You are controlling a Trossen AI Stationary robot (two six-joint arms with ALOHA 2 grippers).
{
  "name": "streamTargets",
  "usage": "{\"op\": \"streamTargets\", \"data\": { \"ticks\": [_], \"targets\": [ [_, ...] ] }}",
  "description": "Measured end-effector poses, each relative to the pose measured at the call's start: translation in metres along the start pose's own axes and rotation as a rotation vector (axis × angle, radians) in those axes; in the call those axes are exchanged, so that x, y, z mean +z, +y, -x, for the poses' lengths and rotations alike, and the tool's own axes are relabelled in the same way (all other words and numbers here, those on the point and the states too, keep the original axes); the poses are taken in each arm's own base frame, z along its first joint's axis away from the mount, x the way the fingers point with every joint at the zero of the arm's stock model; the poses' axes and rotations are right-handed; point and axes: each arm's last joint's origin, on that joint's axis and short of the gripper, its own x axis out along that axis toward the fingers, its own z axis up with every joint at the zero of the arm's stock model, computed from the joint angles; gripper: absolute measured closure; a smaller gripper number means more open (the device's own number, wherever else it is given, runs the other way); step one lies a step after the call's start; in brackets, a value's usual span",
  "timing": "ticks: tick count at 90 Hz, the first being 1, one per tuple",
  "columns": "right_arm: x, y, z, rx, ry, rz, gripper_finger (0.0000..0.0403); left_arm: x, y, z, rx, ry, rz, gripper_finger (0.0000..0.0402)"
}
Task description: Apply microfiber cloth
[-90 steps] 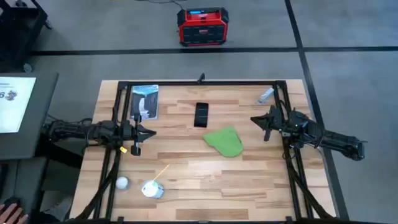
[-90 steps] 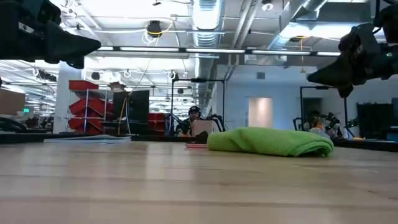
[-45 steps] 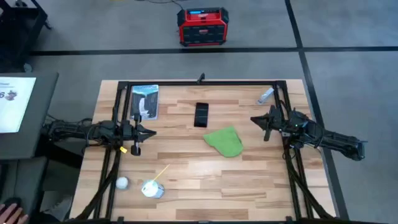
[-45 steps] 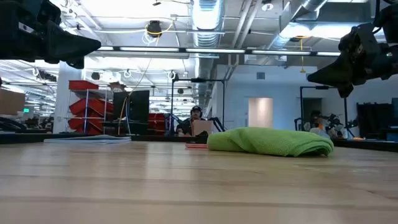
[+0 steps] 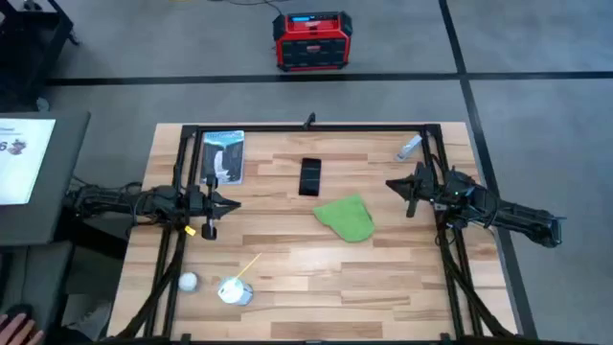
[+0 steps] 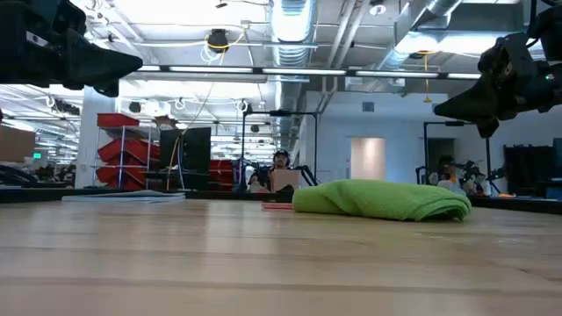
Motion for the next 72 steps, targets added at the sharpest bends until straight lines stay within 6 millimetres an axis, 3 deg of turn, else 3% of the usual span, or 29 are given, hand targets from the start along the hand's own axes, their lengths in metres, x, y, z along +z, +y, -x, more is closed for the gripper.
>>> {"op": "streamTargets", "data": {
  "ticks": [72],
  "targets": [
    [0.0000,0.0000,0.0000,0.000,0.000,0.000,0.0403,0.0000,0.0000,0.0000,0.000,0.000,0.032,0.0402]
  ]
}}
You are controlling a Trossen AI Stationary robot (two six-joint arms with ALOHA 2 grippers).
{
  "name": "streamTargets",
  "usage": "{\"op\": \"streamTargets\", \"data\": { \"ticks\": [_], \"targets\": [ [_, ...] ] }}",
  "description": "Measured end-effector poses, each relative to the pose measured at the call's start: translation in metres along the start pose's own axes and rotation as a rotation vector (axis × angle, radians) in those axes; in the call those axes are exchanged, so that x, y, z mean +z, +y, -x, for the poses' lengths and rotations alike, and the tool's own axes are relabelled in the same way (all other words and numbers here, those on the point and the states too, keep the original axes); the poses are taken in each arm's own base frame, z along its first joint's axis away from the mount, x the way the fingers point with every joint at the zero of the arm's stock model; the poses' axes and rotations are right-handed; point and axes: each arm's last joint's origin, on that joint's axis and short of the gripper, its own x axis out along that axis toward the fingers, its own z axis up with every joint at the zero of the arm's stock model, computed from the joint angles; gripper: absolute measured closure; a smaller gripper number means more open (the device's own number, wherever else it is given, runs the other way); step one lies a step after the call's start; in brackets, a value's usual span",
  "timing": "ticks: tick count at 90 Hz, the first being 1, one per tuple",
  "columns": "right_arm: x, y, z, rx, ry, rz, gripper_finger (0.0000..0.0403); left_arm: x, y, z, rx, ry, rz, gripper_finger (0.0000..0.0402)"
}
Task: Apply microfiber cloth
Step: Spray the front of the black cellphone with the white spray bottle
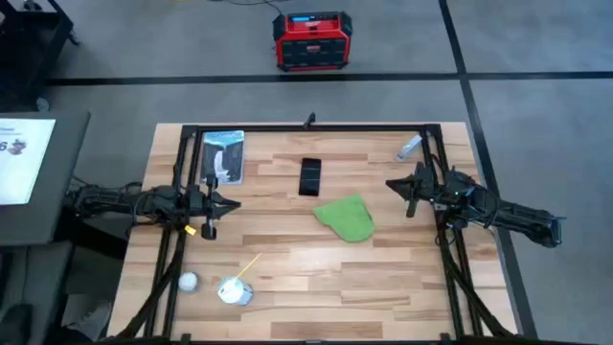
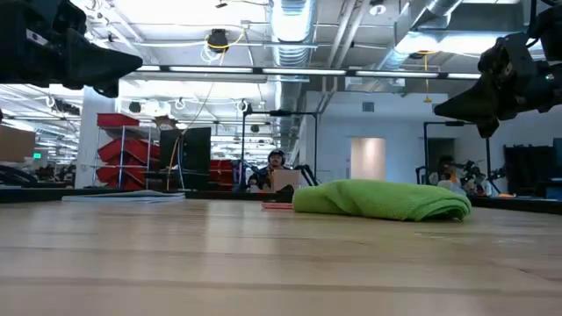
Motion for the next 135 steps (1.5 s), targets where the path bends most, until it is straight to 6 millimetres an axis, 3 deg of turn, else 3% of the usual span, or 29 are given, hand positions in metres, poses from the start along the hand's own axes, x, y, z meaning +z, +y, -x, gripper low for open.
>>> {"op": "streamTargets", "data": {
  "ticks": [51,71,101,126,135],
  "targets": [
    [0.000,0.000,0.000,0.000,0.000,0.000,0.0403,-0.001,0.000,0.000,0.004,0.006,0.026,0.0402],
    [0.000,0.000,0.000,0.000,0.000,0.000,0.0403,0.001,0.006,-0.003,0.221,0.141,0.074,0.0402],
    [0.000,0.000,0.000,0.000,0.000,0.000,0.0403,0.021,0.018,-0.029,0.344,0.305,0.069,0.0402],
    [0.000,0.000,0.000,0.000,0.000,0.000,0.0403,0.035,0.032,-0.054,0.317,0.256,0.068,0.0402],
    [0.000,0.000,0.000,0.000,0.000,0.000,0.0403,0.030,0.041,-0.060,0.353,0.275,0.080,0.0402]
  ]
}}
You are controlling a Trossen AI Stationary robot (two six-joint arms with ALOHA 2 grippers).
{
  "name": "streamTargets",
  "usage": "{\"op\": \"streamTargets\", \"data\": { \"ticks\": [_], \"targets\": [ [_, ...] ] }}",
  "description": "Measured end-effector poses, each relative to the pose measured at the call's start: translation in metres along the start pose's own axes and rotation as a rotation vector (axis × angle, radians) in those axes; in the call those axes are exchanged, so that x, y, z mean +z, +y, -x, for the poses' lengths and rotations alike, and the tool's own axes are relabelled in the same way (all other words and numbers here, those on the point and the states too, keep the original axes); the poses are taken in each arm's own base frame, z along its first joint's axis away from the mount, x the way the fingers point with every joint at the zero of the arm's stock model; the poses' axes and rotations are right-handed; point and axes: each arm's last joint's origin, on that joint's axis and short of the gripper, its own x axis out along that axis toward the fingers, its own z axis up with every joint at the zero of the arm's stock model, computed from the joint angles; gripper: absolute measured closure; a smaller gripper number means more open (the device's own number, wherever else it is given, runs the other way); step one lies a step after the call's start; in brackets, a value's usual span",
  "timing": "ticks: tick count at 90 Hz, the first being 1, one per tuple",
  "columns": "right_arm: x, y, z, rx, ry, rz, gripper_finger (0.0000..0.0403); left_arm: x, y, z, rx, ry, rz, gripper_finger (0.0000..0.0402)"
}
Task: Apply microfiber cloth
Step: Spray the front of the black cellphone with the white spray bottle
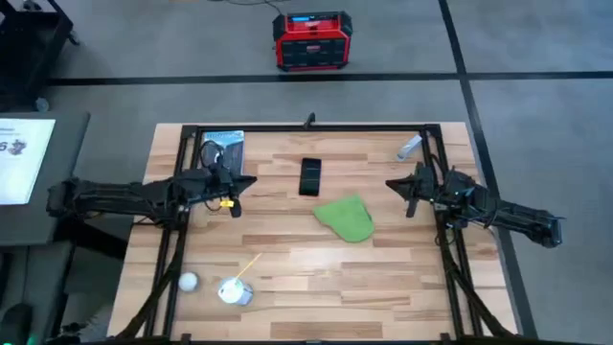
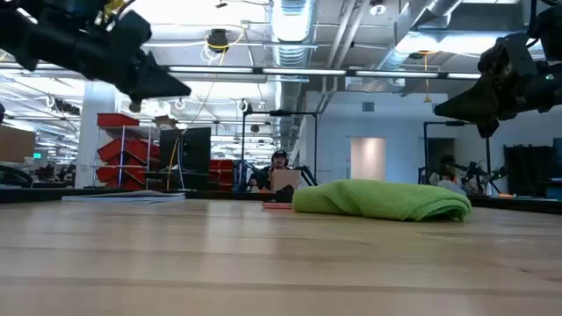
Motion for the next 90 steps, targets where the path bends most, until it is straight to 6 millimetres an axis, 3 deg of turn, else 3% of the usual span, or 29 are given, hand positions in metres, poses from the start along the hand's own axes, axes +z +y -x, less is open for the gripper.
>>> {"op": "streamTargets", "data": {
  "ticks": [42,74,90],
  "targets": [
    [0.000,0.000,0.000,0.000,0.000,0.000,0.0403,-0.014,0.030,-0.045,-0.103,0.027,0.104,0.0402],
    [0.002,0.000,0.000,0.005,-0.021,-0.002,0.0403,-0.030,0.031,-0.074,-0.154,0.068,0.139,0.0402],
    [0.003,0.001,0.000,0.008,-0.037,-0.001,0.0403,-0.031,0.031,-0.098,-0.155,0.134,0.093,0.0402]
  ]
}}
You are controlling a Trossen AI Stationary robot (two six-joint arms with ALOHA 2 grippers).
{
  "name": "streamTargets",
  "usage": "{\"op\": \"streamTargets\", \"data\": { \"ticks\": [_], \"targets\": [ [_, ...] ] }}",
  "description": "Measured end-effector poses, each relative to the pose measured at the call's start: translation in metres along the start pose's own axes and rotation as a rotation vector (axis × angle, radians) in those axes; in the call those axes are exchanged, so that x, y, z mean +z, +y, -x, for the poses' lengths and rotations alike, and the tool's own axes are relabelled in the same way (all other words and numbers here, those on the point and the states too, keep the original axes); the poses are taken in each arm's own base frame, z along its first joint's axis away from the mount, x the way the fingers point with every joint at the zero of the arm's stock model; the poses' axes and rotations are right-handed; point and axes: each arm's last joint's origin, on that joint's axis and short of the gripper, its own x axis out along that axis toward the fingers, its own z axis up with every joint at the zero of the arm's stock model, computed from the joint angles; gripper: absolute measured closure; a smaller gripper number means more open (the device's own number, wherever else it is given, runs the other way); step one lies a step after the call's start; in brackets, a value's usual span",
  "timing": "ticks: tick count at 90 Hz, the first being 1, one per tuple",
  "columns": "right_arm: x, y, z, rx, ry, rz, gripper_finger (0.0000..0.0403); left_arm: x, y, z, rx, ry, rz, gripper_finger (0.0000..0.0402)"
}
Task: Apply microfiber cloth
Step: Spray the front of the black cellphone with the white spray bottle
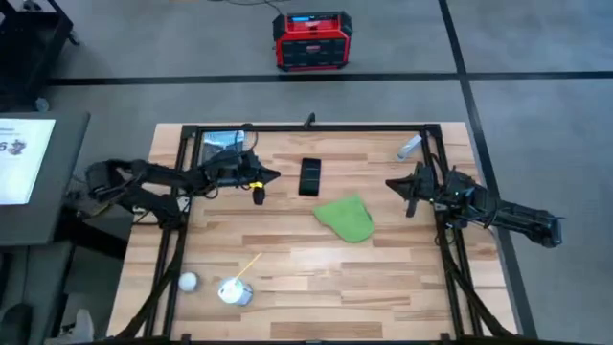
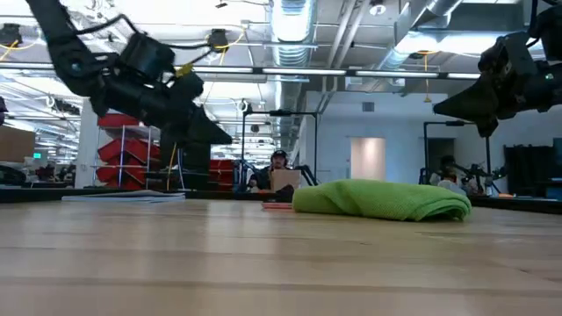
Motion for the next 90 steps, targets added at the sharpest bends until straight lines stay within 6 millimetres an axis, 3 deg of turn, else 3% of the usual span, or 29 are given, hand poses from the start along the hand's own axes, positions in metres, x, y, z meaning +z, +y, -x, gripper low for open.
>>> {"op": "streamTargets", "data": {
  "ticks": [24,40,59,75,90],
  "targets": [
    [0.011,0.002,-0.005,0.011,-0.072,-0.042,0.0403,0.003,0.005,-0.035,-0.022,0.053,0.009,0.0402],
    [0.038,0.011,-0.020,0.002,0.018,-0.017,0.0403,0.007,0.007,-0.047,-0.057,0.053,0.005,0.0402],
    [0.066,0.023,-0.070,-0.079,0.194,0.013,0.0403,0.010,0.018,-0.046,-0.022,0.045,0.018,0.0402],
    [0.048,0.019,-0.123,-0.188,0.406,-0.021,0.0403,0.002,0.024,-0.044,0.001,0.126,0.062,0.0402],
    [0.039,0.013,-0.158,-0.136,0.372,-0.082,0.0403,-0.002,0.022,-0.043,0.004,0.168,0.150,0.0402]
  ]
}}
